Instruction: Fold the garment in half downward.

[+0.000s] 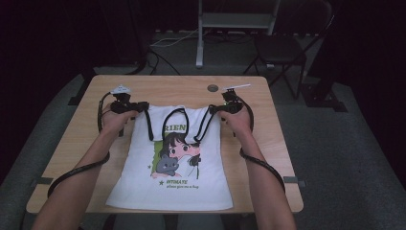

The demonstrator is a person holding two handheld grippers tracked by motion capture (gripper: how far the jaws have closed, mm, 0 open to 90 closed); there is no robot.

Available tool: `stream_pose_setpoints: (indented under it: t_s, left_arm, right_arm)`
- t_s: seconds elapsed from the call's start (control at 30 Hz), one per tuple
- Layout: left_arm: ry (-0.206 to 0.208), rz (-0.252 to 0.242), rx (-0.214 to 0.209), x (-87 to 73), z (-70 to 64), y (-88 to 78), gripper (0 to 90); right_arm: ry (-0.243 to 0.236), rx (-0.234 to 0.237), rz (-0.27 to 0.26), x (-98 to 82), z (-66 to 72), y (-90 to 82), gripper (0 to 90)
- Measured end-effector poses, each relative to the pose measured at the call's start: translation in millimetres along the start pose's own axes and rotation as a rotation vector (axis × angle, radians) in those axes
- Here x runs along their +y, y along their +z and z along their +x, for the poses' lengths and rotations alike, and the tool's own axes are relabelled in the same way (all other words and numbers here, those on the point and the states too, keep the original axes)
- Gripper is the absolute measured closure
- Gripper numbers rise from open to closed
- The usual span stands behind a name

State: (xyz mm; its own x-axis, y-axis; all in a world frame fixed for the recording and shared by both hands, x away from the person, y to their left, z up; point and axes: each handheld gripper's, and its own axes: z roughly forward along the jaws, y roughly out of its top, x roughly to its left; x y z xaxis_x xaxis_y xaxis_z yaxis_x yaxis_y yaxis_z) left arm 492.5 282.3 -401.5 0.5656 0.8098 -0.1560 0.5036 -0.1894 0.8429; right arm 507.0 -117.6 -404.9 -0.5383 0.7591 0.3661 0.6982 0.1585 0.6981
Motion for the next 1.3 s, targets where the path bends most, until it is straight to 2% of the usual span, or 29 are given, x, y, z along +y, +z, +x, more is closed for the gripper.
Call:
stream_pose_setpoints:
  t_s: [0.2, 0.4, 0.57, 0.73, 1.0, 1.3]
  left_arm:
    - [-0.038, -0.044, -0.010, 7.2, 1.2, -5.4, 82.1]
    - [-0.045, -0.083, -0.016, 16.5, 1.8, -11.2, 82.1]
    - [-0.063, -0.126, -0.028, 24.5, 1.9, -15.0, 82.1]
    - [-0.049, -0.132, -0.038, 30.7, 0.7, -16.2, 82.1]
    - [-0.057, -0.155, -0.042, 38.8, 0.4, -18.7, 82.1]
    - [-0.037, -0.163, -0.034, 44.6, -1.1, -21.2, 82.1]
  right_arm:
    - [0.018, 0.012, -0.045, 8.8, -1.7, -7.6, 83.0]
    - [0.023, 0.025, -0.097, 18.6, -0.7, -15.8, 83.1]
    - [0.021, 0.035, -0.116, 27.6, -0.2, -21.1, 83.1]
    - [0.017, 0.048, -0.130, 34.9, 1.9, -26.6, 83.0]
    - [0.030, 0.083, -0.162, 42.8, 1.0, -34.2, 83.1]
    - [0.031, 0.079, -0.179, 47.3, -1.1, -41.4, 83.1]
